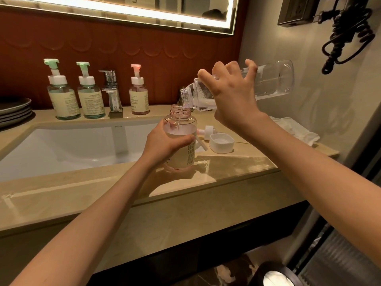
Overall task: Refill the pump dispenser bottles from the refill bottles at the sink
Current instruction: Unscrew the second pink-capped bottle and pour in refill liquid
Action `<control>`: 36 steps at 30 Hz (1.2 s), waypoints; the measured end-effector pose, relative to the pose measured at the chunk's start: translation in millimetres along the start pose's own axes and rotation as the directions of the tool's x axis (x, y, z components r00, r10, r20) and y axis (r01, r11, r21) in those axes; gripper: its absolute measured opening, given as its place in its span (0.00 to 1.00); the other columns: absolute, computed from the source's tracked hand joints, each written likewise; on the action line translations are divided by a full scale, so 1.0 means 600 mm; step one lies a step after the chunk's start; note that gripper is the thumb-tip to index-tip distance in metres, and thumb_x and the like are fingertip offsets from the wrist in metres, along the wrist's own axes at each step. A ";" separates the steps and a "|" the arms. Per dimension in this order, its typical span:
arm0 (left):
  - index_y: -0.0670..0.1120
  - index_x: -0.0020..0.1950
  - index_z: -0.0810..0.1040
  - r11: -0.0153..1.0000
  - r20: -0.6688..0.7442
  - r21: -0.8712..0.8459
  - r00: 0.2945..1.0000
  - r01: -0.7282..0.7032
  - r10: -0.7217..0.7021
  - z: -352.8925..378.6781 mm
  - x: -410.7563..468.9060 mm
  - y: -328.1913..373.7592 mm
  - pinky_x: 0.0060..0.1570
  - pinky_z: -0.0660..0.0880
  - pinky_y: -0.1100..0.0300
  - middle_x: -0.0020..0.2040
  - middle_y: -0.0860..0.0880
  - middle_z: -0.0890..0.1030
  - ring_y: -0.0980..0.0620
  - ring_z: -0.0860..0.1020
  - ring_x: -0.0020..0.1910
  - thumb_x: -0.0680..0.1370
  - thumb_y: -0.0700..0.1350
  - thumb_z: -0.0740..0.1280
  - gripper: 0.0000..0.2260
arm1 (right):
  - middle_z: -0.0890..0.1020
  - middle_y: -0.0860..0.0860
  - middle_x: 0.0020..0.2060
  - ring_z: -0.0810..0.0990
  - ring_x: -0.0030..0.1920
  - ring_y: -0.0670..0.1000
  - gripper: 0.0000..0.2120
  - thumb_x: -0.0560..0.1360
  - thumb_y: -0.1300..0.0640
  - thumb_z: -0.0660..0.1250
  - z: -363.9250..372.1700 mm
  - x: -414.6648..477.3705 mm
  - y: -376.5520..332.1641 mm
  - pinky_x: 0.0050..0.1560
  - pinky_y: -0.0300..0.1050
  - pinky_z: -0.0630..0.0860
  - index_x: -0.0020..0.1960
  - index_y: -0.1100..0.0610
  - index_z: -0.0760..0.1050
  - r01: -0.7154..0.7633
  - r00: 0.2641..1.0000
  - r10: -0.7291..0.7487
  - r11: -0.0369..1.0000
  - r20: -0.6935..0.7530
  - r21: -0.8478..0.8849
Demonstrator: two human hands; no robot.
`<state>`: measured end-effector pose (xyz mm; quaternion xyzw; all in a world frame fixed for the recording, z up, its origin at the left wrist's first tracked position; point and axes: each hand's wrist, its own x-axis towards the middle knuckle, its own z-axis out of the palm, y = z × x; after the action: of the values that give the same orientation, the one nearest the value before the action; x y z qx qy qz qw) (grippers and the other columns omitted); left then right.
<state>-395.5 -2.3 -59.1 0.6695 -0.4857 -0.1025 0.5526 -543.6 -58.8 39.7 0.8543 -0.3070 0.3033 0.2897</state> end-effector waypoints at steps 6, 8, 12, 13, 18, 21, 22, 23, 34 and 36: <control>0.47 0.69 0.67 1.000 0.003 -0.025 1.000 0.012 -0.012 0.000 -0.003 0.001 0.56 0.71 0.58 0.65 0.49 0.74 0.53 0.71 0.58 0.59 0.60 0.72 0.42 | 0.68 0.56 0.64 0.64 0.66 0.59 0.31 0.71 0.70 0.62 0.002 0.001 -0.001 0.69 0.61 0.50 0.70 0.51 0.61 0.007 1.000 -0.007 1.000 -0.014 -0.013; 0.47 0.69 0.67 1.000 0.006 -0.026 1.000 0.014 -0.014 0.000 -0.003 0.000 0.55 0.70 0.58 0.65 0.49 0.74 0.53 0.71 0.58 0.59 0.60 0.72 0.41 | 0.68 0.56 0.64 0.64 0.66 0.59 0.31 0.71 0.70 0.62 0.002 0.001 0.000 0.69 0.61 0.50 0.70 0.51 0.61 0.008 1.000 -0.009 1.000 -0.015 -0.014; 0.47 0.69 0.66 1.000 0.009 -0.022 1.000 0.012 -0.011 -0.001 -0.002 -0.001 0.56 0.71 0.58 0.66 0.49 0.73 0.53 0.70 0.58 0.61 0.57 0.75 0.40 | 0.68 0.57 0.64 0.64 0.66 0.59 0.31 0.71 0.70 0.62 -0.001 0.002 0.000 0.69 0.62 0.50 0.70 0.51 0.62 0.023 0.999 -0.023 1.000 -0.022 -0.019; 0.47 0.70 0.66 1.000 0.010 -0.021 1.000 0.013 -0.013 -0.001 -0.001 -0.001 0.57 0.71 0.57 0.66 0.48 0.73 0.53 0.70 0.58 0.62 0.57 0.76 0.40 | 0.68 0.57 0.64 0.64 0.66 0.59 0.31 0.71 0.70 0.61 -0.001 0.002 0.000 0.69 0.62 0.50 0.70 0.51 0.62 0.026 0.999 -0.026 0.999 -0.021 -0.021; 0.47 0.69 0.67 1.000 0.005 -0.018 1.000 0.006 -0.006 0.000 -0.001 -0.001 0.55 0.70 0.58 0.66 0.48 0.73 0.54 0.70 0.57 0.61 0.58 0.75 0.40 | 0.68 0.57 0.63 0.64 0.66 0.59 0.31 0.71 0.71 0.62 -0.002 0.004 0.000 0.69 0.63 0.50 0.70 0.51 0.62 0.028 0.999 -0.029 0.999 -0.024 -0.033; 0.47 0.69 0.67 1.000 0.007 -0.018 1.000 0.004 -0.004 0.000 -0.002 0.000 0.55 0.71 0.58 0.66 0.48 0.73 0.54 0.70 0.57 0.61 0.58 0.75 0.40 | 0.68 0.57 0.63 0.65 0.66 0.59 0.31 0.71 0.70 0.62 -0.002 0.005 -0.002 0.69 0.63 0.50 0.70 0.51 0.62 0.043 0.999 -0.044 0.998 -0.026 -0.043; 0.47 0.69 0.66 1.000 0.011 -0.018 1.000 0.005 -0.005 0.000 -0.002 0.000 0.56 0.71 0.57 0.66 0.49 0.73 0.54 0.70 0.57 0.60 0.59 0.73 0.41 | 0.68 0.57 0.64 0.64 0.66 0.59 0.30 0.71 0.70 0.62 -0.002 0.006 -0.002 0.69 0.63 0.50 0.70 0.51 0.62 0.046 0.999 -0.047 0.998 -0.024 -0.046; 0.47 0.69 0.66 1.000 0.014 -0.019 1.000 0.006 -0.006 0.000 -0.002 0.000 0.56 0.71 0.57 0.66 0.48 0.73 0.54 0.70 0.57 0.60 0.59 0.73 0.41 | 0.68 0.57 0.64 0.64 0.66 0.59 0.30 0.71 0.70 0.62 -0.003 0.006 -0.002 0.69 0.63 0.50 0.70 0.51 0.62 0.048 0.999 -0.049 0.998 -0.022 -0.049; 0.48 0.68 0.68 0.999 0.014 -0.045 1.000 0.016 -0.015 0.000 -0.004 0.002 0.55 0.72 0.57 0.62 0.51 0.75 0.53 0.71 0.56 0.57 0.61 0.72 0.42 | 0.70 0.60 0.62 0.66 0.64 0.62 0.29 0.70 0.71 0.62 -0.007 0.009 -0.002 0.68 0.64 0.50 0.68 0.54 0.65 0.070 0.996 -0.072 0.996 -0.045 -0.057; 0.48 0.67 0.69 0.998 0.010 -0.056 1.000 0.018 -0.018 0.000 -0.005 0.003 0.53 0.71 0.59 0.59 0.52 0.75 0.54 0.72 0.55 0.57 0.60 0.72 0.41 | 0.70 0.60 0.62 0.66 0.64 0.62 0.28 0.70 0.71 0.62 -0.007 0.009 -0.003 0.68 0.64 0.50 0.68 0.55 0.65 0.079 0.996 -0.082 0.995 -0.041 -0.065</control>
<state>-398.0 -0.1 -58.7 0.6575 -0.4791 -0.1243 0.5680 -540.2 -56.5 46.0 0.8495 -0.2755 0.3001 0.3352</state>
